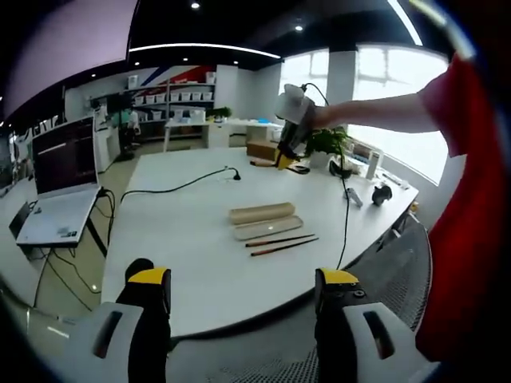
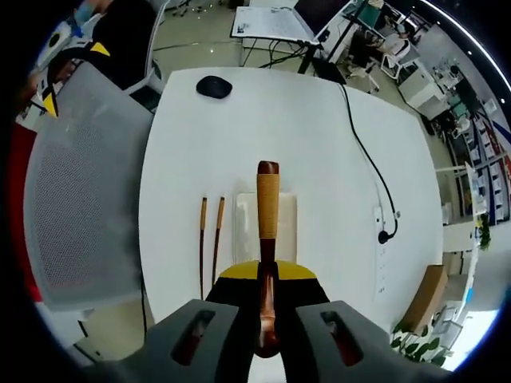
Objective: Arrange the utensils inside the cutlery case until each visible utensil rests in its matching compartment.
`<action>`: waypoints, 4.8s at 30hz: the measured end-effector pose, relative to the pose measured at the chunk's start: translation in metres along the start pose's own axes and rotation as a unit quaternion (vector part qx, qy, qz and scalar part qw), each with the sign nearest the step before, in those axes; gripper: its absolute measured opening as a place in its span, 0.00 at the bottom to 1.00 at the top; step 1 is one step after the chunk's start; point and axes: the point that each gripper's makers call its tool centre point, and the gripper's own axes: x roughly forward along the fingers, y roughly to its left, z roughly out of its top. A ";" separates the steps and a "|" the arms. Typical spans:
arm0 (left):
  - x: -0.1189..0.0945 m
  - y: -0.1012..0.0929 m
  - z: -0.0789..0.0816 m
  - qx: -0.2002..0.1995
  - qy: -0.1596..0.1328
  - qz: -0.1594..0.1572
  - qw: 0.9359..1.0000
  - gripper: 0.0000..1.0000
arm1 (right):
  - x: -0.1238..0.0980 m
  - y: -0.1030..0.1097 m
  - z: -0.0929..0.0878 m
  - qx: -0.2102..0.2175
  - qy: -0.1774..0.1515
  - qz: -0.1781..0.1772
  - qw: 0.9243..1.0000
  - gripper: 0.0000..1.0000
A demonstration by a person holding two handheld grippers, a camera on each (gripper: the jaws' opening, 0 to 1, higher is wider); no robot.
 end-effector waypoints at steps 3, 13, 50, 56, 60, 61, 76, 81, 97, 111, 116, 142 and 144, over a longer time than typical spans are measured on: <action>0.001 0.001 -0.001 0.003 0.004 0.000 1.000 0.76 | 0.006 -0.005 0.000 0.003 0.001 0.001 1.000 0.01; -0.001 0.006 -0.003 0.011 0.015 0.008 1.000 0.75 | 0.013 -0.007 0.001 -0.005 0.013 0.005 1.000 0.01; -0.005 0.006 -0.006 0.013 0.026 0.014 0.999 0.74 | 0.053 -0.039 -0.009 0.036 0.015 -0.009 0.999 0.01; -0.005 0.006 -0.009 0.011 0.027 0.015 0.999 0.74 | 0.064 -0.034 -0.016 0.036 0.022 -0.006 0.999 0.01; -0.004 0.005 -0.012 0.008 0.029 0.014 0.999 0.74 | 0.066 -0.035 -0.019 0.033 0.019 -0.017 0.999 0.01; -0.004 0.005 -0.013 0.008 0.030 0.014 0.999 0.74 | 0.069 -0.034 -0.020 0.035 0.018 -0.018 0.999 0.01; 0.001 0.003 -0.011 0.012 0.034 0.009 0.999 0.74 | 0.085 -0.033 -0.019 0.017 0.011 -0.039 0.999 0.01; -0.002 0.007 -0.013 0.011 0.036 0.016 0.999 0.74 | 0.089 -0.031 -0.021 0.017 0.014 -0.036 0.999 0.01; -0.008 0.007 -0.019 0.002 0.036 0.027 0.999 0.74 | 0.102 -0.031 -0.036 0.023 0.027 -0.033 0.999 0.01; -0.014 0.007 -0.017 0.009 0.035 0.029 0.999 0.74 | 0.106 -0.027 -0.040 0.022 0.029 -0.040 0.999 0.01; -0.019 0.008 -0.019 0.012 0.040 0.034 0.999 0.74 | 0.106 -0.023 -0.044 0.024 0.031 -0.036 0.999 0.01; -0.022 0.008 -0.034 0.010 0.056 0.037 0.998 0.73 | 0.126 -0.029 -0.047 0.009 0.040 -0.005 0.999 0.01; -0.021 0.009 -0.035 0.010 0.059 0.036 0.998 0.73 | 0.131 -0.027 -0.050 0.006 0.042 -0.002 0.999 0.01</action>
